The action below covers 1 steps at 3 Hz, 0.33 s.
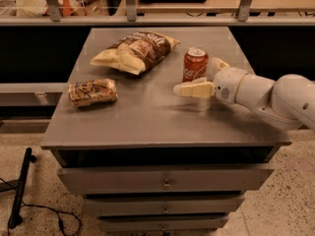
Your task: Pick coke can
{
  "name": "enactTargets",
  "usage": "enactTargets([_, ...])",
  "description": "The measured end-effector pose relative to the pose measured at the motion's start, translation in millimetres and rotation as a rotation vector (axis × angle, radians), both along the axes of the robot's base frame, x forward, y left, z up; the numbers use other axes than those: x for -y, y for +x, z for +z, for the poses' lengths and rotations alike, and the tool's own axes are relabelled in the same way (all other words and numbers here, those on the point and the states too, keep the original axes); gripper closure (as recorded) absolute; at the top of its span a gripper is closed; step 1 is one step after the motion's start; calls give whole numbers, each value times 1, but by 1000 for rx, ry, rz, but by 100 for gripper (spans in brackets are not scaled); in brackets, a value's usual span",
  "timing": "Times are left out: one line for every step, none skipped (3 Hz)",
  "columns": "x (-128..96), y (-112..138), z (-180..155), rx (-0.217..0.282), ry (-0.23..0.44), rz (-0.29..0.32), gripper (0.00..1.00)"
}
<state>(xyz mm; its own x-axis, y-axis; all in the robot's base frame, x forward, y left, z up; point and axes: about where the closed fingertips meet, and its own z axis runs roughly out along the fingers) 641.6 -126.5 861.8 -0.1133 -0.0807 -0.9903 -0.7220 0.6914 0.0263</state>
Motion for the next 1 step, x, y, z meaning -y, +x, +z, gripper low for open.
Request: enactTargets([0,0,0,0,0,0,0])
